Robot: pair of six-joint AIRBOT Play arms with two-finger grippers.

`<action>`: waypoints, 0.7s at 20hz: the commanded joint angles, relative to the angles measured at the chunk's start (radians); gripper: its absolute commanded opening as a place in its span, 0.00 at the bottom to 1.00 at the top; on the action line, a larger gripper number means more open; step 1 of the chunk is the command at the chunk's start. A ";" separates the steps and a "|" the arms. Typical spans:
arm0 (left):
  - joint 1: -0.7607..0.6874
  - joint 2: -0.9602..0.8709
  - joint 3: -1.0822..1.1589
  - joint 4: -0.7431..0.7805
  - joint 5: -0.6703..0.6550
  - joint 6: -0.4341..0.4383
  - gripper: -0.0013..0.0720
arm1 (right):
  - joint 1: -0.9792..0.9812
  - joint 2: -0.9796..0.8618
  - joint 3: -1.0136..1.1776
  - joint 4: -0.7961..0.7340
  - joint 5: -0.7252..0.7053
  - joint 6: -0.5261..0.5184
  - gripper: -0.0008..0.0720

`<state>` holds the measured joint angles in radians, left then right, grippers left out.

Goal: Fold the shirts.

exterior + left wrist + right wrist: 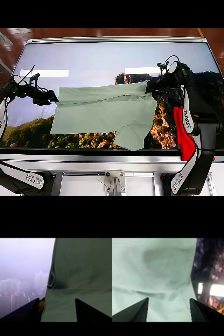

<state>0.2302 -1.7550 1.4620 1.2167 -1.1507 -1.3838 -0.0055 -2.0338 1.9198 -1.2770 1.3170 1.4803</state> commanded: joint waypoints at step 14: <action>0.326 0.404 -0.679 -0.127 -0.096 0.191 0.95 | -0.355 0.394 -0.459 0.176 0.258 -0.075 0.87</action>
<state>0.5041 -1.3949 0.9348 1.1667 -1.3422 -1.2552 -0.3210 -1.7088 1.5970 -1.1713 1.6737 1.4170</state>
